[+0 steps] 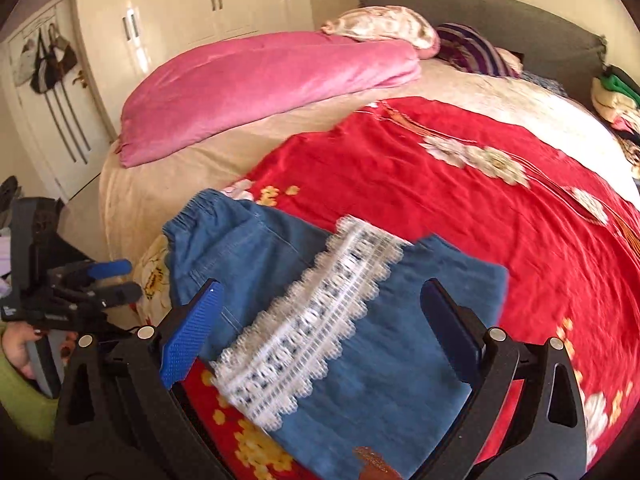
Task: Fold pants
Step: 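Grasp the elastic waistband with the left tool and lift it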
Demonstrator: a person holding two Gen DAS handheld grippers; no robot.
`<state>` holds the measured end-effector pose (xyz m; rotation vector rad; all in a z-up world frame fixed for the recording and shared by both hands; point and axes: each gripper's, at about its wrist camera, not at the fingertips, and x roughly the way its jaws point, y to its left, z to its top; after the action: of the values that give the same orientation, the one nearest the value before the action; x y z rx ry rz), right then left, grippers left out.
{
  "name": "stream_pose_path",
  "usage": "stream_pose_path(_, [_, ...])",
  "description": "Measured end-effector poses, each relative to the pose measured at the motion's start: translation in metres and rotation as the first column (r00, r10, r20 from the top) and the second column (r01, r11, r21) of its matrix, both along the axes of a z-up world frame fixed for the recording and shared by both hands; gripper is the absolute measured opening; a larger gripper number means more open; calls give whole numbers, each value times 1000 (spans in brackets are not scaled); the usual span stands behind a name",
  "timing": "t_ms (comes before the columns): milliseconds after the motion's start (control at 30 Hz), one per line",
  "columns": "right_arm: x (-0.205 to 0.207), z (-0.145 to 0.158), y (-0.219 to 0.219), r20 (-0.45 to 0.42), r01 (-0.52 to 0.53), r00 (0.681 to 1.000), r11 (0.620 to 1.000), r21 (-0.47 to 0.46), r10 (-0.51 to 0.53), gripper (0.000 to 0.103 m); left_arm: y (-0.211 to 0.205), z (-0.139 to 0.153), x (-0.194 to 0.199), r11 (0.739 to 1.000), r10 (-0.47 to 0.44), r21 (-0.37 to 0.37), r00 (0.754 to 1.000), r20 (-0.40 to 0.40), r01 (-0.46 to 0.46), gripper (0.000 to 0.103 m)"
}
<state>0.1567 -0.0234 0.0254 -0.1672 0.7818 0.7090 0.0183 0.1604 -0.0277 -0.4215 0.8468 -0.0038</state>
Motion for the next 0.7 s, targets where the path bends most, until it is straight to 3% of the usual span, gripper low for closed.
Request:
stream_pose_path(233, [19,1,45,0,-90,996,996,-26,90,93,-3,-12,7,997,-46,-63,999,-6,45,92])
stream_pose_path(333, [32,-4,64,-21,-120,993,992,-39,119,93,-8,-22,11,991,-70,-112,997,-24,67,78])
stream_pose_path(400, [41,-9,76,-40,-140,990,989,-49,138,93,-10,-28,14,987,-80,-140,996,-31,75,73])
stream_pose_path(467, [48,-12,86,-59,-154,987,986,-56,151,93,-12,-33,18,984,-84,-159,996,-35,78,59])
stream_pose_path(533, [54,-15,99,-76,-183,981,981,-59,179,93,-12,-37,21,981,-83,-178,996,-35,75,51])
stream_pose_path(700, [59,-23,131,-90,-259,964,963,-81,251,93,-15,-45,29,978,-85,-196,995,-44,75,46])
